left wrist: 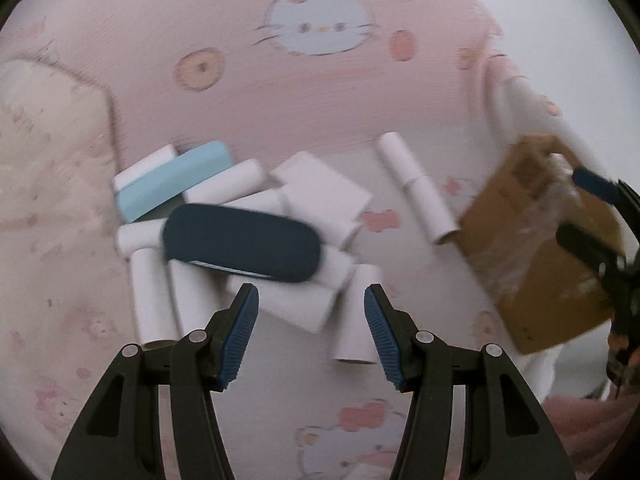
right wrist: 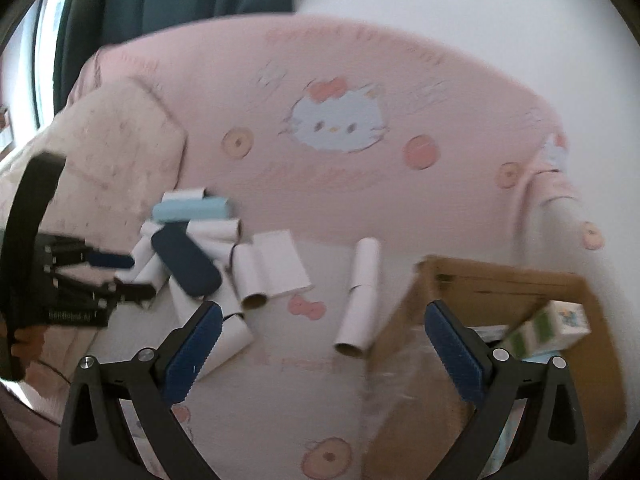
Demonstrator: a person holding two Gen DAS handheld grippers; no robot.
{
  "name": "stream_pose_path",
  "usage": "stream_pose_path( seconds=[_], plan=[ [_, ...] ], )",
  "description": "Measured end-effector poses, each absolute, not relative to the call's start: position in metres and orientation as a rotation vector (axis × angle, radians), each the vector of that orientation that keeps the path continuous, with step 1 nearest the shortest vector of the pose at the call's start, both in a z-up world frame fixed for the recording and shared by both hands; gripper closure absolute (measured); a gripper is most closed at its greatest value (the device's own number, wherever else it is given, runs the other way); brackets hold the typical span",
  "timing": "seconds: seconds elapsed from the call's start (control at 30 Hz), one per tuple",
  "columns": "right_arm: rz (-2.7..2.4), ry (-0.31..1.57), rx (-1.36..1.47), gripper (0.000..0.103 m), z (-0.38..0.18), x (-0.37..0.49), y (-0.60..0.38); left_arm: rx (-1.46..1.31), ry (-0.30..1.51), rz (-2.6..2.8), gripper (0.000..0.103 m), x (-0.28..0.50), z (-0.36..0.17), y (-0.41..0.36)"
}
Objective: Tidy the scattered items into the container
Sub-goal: 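Withdraw the left tool from the box toward the navy sponge pad, then close the left gripper on the dark-navy oval sponge pad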
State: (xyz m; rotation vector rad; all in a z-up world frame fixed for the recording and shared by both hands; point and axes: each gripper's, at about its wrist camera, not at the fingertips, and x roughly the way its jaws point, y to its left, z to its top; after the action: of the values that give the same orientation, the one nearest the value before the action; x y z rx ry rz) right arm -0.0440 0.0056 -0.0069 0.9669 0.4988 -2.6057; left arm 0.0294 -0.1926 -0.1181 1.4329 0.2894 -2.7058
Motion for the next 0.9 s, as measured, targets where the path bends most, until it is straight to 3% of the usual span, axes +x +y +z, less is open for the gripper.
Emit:
stream_pose_path(
  seconds=[0.33, 0.73, 0.77, 0.83, 0.87, 0.9],
  plan=[
    [-2.368, 0.595, 1.068, 0.002, -0.086, -0.074, -0.047, 1.312, 0.462, -2.592, 0.044, 0.009, -0.136, -0.260],
    [-2.268, 0.348, 1.272, 0.003, -0.139, -0.117, -0.065, 1.211, 0.873, -2.440, 0.044, -0.015, -0.169, -0.337],
    [-2.254, 0.292, 1.286, 0.008, -0.141, -0.119, -0.065, 1.212, 0.893, -2.443, 0.044, -0.016, -0.171, -0.338],
    [-2.240, 0.224, 1.293, 0.028, -0.142, -0.121, -0.066, 1.222, 0.946, -2.429, 0.045, -0.019, -0.177, -0.341],
    [-2.231, 0.194, 1.298, 0.047, -0.143, -0.123, -0.066, 1.227, 0.970, -2.419, 0.045, -0.020, -0.179, -0.343],
    [-2.216, 0.178, 1.317, 0.057, -0.146, -0.125, -0.068, 1.228, 0.994, -2.413, 0.045, -0.021, -0.181, -0.346]
  ],
)
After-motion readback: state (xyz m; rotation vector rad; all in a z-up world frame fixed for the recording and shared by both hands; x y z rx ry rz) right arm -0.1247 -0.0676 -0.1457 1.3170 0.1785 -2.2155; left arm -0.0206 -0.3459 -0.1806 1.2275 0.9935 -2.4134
